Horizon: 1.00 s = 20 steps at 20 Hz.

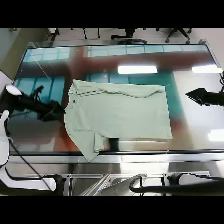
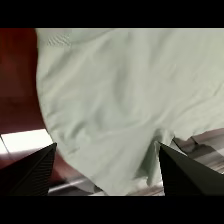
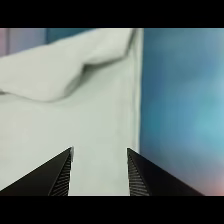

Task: Fold the shirts.

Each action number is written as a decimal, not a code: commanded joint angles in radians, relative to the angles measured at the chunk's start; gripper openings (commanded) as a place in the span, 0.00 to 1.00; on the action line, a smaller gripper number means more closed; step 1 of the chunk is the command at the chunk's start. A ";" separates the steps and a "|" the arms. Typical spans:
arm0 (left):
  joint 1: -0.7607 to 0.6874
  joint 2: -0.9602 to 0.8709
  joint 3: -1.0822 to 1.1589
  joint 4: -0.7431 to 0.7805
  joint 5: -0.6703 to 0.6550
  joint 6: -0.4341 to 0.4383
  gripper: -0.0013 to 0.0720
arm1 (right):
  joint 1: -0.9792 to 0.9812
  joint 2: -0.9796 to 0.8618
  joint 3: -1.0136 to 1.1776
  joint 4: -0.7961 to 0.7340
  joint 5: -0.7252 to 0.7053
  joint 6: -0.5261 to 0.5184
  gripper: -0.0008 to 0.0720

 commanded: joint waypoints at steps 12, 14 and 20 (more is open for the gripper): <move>0.055 -0.070 -0.354 -0.268 0.329 0.198 0.49 | -0.048 0.016 -0.326 -0.206 0.131 0.061 0.70; 0.055 -0.097 -0.298 -0.265 0.268 0.229 0.04 | -0.047 0.015 -0.364 -0.229 0.129 0.059 0.70; 0.054 -0.096 -0.236 -0.266 0.230 0.229 0.04 | 0.027 -0.052 -0.415 -0.237 0.115 0.060 0.70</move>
